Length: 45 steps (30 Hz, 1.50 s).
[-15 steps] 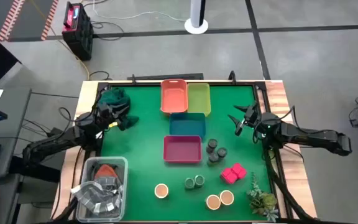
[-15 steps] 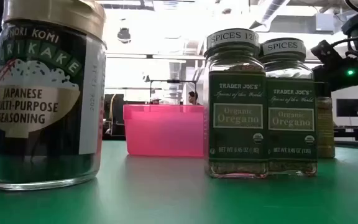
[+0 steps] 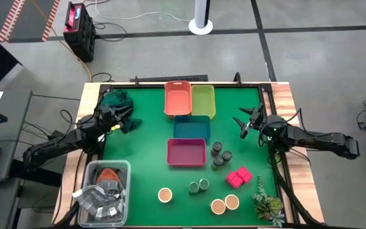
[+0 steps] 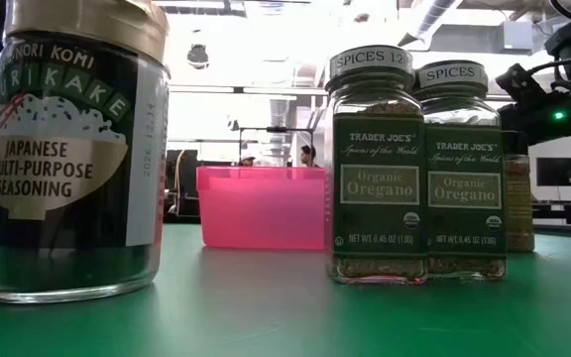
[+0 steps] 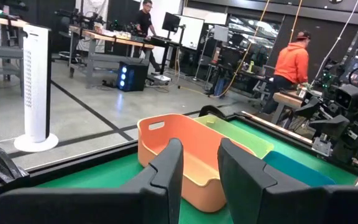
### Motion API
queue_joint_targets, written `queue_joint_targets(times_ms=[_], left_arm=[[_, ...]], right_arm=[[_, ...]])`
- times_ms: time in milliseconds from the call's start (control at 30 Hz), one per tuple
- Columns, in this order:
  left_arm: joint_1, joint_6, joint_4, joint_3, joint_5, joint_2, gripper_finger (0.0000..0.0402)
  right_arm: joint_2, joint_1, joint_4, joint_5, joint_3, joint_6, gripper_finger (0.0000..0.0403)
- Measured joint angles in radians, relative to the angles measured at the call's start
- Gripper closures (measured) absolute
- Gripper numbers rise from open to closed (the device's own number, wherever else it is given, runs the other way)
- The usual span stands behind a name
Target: Sort spices by type
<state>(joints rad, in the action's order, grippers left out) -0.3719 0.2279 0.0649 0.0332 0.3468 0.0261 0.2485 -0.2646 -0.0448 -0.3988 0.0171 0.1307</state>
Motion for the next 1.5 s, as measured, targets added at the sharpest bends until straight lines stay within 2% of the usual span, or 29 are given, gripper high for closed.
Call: queue_joint_targets(times_ms=[1233,1400,1500], left_arm=[[0.000,0.001,0.001,0.000,0.000,0.000,0.0310],[0.000,0.020,0.007,0.000,0.000,0.000,0.0310],[0.000,0.119,0.020,0.000,0.001,0.000,0.0310]], right_arm=[[0.000,0.000,0.000,0.000,0.000,0.000,0.0122],[0.000,0.000,0.000,0.000,0.000,0.000,0.0122],[0.000,0.000,0.000,0.000,0.000,0.000,0.0122]])
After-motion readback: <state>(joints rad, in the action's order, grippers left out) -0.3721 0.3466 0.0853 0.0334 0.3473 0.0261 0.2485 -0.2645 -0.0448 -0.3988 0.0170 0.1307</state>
